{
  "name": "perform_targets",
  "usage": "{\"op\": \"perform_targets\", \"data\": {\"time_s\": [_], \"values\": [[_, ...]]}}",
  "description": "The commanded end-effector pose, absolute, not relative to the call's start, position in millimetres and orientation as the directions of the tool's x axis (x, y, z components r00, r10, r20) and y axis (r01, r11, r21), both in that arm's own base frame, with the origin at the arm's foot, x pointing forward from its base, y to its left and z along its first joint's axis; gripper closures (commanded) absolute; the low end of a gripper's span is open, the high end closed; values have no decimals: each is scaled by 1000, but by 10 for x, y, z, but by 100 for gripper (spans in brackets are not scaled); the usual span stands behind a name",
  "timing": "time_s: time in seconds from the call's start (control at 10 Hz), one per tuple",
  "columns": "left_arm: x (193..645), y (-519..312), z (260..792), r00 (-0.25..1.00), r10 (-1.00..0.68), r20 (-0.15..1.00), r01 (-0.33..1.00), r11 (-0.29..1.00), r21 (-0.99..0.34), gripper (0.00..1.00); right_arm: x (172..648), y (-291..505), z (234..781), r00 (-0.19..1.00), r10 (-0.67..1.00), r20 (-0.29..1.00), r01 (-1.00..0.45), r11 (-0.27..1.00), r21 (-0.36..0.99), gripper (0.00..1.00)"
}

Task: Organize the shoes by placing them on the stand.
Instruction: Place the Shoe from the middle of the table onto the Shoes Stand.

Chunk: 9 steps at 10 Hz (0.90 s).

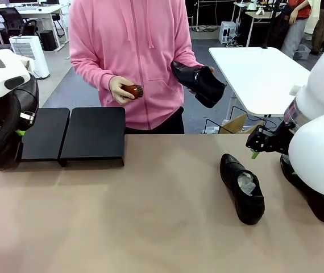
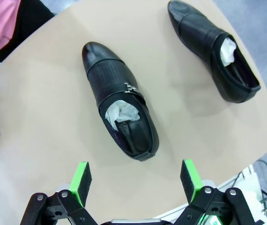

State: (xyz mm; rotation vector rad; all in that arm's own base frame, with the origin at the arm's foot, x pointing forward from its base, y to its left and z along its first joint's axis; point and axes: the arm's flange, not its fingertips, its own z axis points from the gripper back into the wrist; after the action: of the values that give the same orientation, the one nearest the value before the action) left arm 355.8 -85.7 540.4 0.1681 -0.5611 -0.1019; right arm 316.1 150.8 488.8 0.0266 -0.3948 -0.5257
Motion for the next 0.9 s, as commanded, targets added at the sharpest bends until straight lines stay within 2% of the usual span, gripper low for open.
{"op": "perform_targets", "data": {"time_s": [0.0, 0.1, 0.3, 0.8], "values": [[3777, -764, 5353, 849, -129, 513, 19, 977, 214, 100, 3166, 1507, 4892, 793, -490, 362, 479, 869, 128, 0], [4072, -584, 5322, 843, -109, 526, -27, 969, 244, 100, 3166, 1507, 4892, 793, -490, 362, 479, 869, 128, 0], [4583, -226, 5274, 878, -110, 466, 1, 974, 228, 100, 3166, 1507, 4892, 793, -490, 362, 479, 869, 128, 0], [4913, 111, 5352, 857, -121, 501, -9, 968, 250, 100, 3166, 1507, 4892, 793, -490, 362, 479, 869, 128, 0]]}}
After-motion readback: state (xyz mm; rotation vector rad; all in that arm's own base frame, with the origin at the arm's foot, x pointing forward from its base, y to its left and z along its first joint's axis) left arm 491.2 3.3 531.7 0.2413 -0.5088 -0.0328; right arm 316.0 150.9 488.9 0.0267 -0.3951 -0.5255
